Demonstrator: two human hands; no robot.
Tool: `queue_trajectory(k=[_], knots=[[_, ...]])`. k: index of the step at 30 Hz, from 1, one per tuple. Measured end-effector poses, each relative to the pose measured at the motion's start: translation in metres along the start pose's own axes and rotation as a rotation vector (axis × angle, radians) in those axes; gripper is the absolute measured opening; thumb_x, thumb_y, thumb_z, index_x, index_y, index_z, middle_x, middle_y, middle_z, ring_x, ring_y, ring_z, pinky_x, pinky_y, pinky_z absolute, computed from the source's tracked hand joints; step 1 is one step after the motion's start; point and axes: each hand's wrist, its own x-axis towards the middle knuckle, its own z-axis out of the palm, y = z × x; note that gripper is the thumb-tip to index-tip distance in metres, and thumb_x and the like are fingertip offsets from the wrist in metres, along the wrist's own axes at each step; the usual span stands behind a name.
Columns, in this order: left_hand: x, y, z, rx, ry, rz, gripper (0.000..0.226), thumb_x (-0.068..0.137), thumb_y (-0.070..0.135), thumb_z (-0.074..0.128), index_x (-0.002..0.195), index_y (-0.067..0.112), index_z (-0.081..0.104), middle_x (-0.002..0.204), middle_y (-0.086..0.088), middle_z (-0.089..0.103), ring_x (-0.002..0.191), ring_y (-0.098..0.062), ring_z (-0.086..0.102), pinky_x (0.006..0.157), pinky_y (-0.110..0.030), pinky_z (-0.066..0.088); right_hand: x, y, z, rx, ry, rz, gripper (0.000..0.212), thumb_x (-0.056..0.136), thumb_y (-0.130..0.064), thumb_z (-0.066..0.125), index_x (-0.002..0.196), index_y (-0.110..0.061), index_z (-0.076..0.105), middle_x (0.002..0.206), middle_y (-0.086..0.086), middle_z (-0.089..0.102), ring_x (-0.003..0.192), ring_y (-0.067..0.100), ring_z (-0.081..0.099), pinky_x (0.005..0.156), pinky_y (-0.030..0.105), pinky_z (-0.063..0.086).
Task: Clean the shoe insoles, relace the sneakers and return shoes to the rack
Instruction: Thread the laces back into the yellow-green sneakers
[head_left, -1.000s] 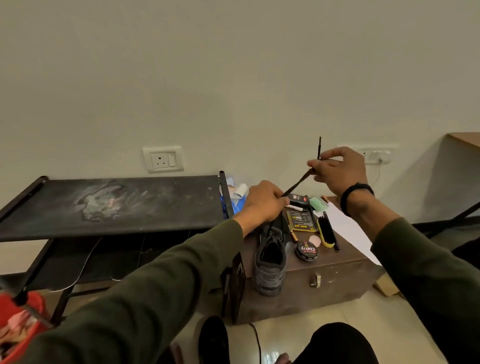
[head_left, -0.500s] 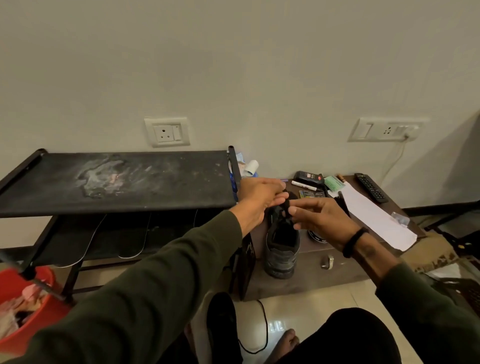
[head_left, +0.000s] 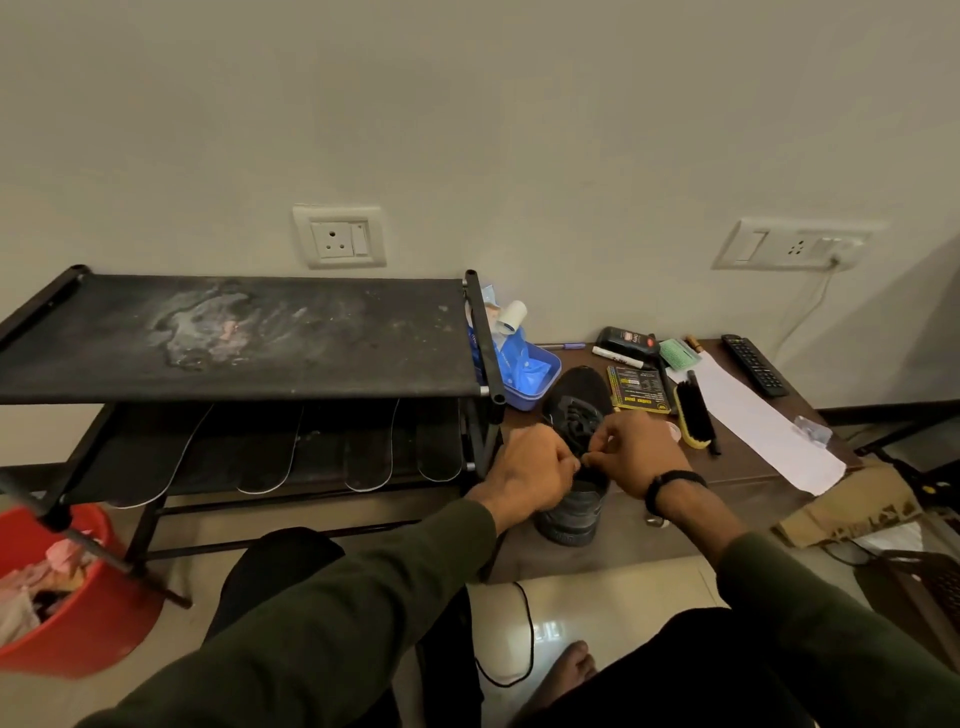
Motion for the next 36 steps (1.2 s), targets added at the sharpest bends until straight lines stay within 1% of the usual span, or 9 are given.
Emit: queue_trajectory(k=[3, 6, 11, 15, 20, 23, 26, 30, 36], knots=[[-0.01, -0.009, 0.009, 0.233, -0.077, 0.184, 0.035, 0.1, 0.046, 0.051, 0.113, 0.021, 0.072, 0.112, -0.005, 0.049, 0.104, -0.022, 0.047, 0.09, -0.042, 0.048, 0.001, -0.006, 0.01, -0.236, 0.023, -0.179, 0.002, 0.09, -0.018, 0.069, 0.088, -0.018, 0.069, 0.093, 0.004, 0.068, 0.09, 0.022, 0.064, 0.075, 0.033, 0.052], [-0.021, -0.018, 0.012, 0.363, -0.092, 0.324, 0.041, 0.1, 0.046, 0.051, 0.132, 0.022, 0.059, 0.123, -0.002, 0.051, 0.109, -0.021, 0.044, 0.092, -0.042, 0.047, 0.006, -0.004, 0.023, -0.394, 0.1, -0.298, 0.009, 0.093, -0.02, 0.066, 0.097, -0.014, 0.071, 0.106, 0.008, 0.061, 0.098, 0.024, 0.056, 0.073, 0.031, 0.046], [-0.029, -0.032, 0.015, 0.274, 0.001, 0.38, 0.044, 0.101, 0.034, 0.055, 0.142, 0.019, 0.052, 0.137, 0.0, 0.052, 0.12, -0.019, 0.044, 0.1, -0.043, 0.047, 0.016, 0.006, 0.036, -0.368, 0.291, -0.315, 0.016, 0.08, -0.016, 0.081, 0.085, -0.01, 0.067, 0.104, 0.011, 0.048, 0.092, 0.025, 0.047, 0.068, 0.031, 0.042], [-0.03, -0.036, 0.018, 0.238, 0.097, 0.432, 0.035, 0.102, 0.029, 0.056, 0.135, 0.018, 0.062, 0.142, -0.005, 0.048, 0.128, -0.023, 0.043, 0.1, -0.044, 0.049, 0.028, 0.007, 0.041, -0.286, 0.306, -0.079, 0.05, 0.071, -0.022, 0.084, 0.105, -0.017, 0.047, 0.113, 0.013, 0.046, 0.101, 0.033, 0.05, 0.078, 0.049, 0.053], [-0.026, -0.042, 0.022, 0.203, 0.143, 0.465, 0.032, 0.099, 0.027, 0.063, 0.129, 0.017, 0.066, 0.164, -0.014, 0.016, 0.151, -0.03, 0.024, 0.119, -0.042, 0.034, 0.043, -0.004, 0.043, -0.278, 0.199, 0.165, 0.071, 0.077, -0.033, 0.08, 0.128, -0.016, 0.033, 0.121, 0.02, 0.054, 0.106, 0.042, 0.06, 0.073, 0.051, 0.051], [-0.021, -0.042, 0.019, 0.159, 0.118, 0.471, 0.031, 0.098, 0.026, 0.064, 0.127, 0.015, 0.066, 0.167, -0.012, 0.009, 0.151, -0.027, 0.026, 0.121, -0.037, 0.031, 0.047, -0.007, 0.049, -0.277, 0.162, 0.196, 0.066, 0.084, -0.034, 0.073, 0.129, -0.014, 0.029, 0.109, 0.018, 0.066, 0.093, 0.04, 0.067, 0.069, 0.045, 0.049], [-0.02, -0.041, 0.017, 0.113, 0.077, 0.483, 0.034, 0.098, 0.024, 0.065, 0.129, 0.012, 0.064, 0.165, -0.012, 0.022, 0.155, -0.023, 0.016, 0.124, -0.038, 0.024, 0.037, -0.005, 0.043, -0.008, 0.175, 0.16, 0.051, 0.077, -0.028, 0.08, 0.109, -0.018, 0.041, 0.103, 0.01, 0.065, 0.089, 0.031, 0.064, 0.071, 0.041, 0.054], [-0.016, -0.048, 0.018, 0.089, 0.092, 0.503, 0.05, 0.087, 0.033, 0.077, 0.131, 0.014, 0.062, 0.159, -0.01, 0.035, 0.152, -0.022, 0.023, 0.12, -0.042, 0.033, -0.002, 0.009, 0.032, 0.081, 0.277, -0.049, 0.032, 0.074, -0.022, 0.086, 0.097, -0.024, 0.064, 0.098, -0.001, 0.063, 0.079, 0.009, 0.058, 0.064, 0.016, 0.042], [-0.012, -0.044, 0.022, 0.024, 0.195, 0.36, 0.106, 0.074, 0.055, 0.082, 0.159, 0.03, 0.022, 0.167, -0.003, -0.002, 0.156, -0.025, 0.006, 0.122, -0.04, 0.021, -0.012, 0.024, 0.025, 0.023, 0.292, -0.11, 0.024, 0.082, -0.016, 0.081, 0.105, -0.019, 0.076, 0.095, -0.005, 0.066, 0.073, 0.0, 0.056, 0.067, 0.011, 0.043]])
